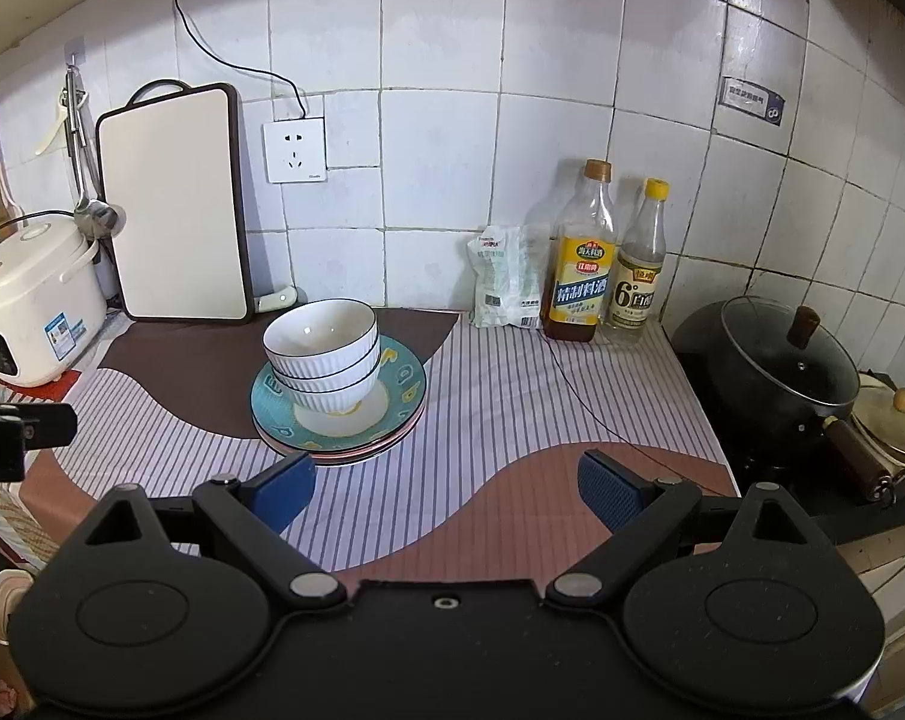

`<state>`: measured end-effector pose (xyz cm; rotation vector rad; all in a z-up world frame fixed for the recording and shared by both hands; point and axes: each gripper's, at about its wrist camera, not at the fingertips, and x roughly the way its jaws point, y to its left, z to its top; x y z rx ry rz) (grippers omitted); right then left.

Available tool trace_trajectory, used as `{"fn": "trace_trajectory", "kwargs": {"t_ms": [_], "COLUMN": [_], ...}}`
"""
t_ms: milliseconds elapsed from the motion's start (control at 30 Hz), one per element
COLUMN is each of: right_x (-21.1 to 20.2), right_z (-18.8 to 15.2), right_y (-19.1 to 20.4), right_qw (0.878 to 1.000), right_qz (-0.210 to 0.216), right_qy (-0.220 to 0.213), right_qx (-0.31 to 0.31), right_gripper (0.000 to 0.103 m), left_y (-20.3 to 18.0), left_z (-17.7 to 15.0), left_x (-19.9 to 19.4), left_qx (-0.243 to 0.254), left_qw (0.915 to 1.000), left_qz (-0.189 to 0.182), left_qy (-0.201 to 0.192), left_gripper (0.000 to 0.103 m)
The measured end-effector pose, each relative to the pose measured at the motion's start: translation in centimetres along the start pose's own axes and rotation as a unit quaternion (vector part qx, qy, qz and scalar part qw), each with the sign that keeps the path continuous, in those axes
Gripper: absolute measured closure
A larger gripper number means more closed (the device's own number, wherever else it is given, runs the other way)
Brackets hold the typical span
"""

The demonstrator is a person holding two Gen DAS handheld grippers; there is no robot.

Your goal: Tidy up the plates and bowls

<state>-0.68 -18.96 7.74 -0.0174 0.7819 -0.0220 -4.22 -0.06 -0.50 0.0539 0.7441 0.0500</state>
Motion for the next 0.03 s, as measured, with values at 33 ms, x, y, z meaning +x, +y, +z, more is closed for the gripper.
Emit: {"fn": "trace_trajectory", "kwargs": {"t_ms": [33], "right_x": [0.11], "right_z": [0.03], "right_y": [-0.08], "right_qw": [1.0], "right_qz": [0.0], "right_qy": [0.001], "right_qx": [0.001], "right_gripper": [0.006], "left_y": [0.03], "left_z": [0.01], "left_x": [0.02], "left_qx": [-0.001], "left_qw": [1.0], "left_qz": [0.0], "left_qy": [0.001], "left_gripper": [0.002]}}
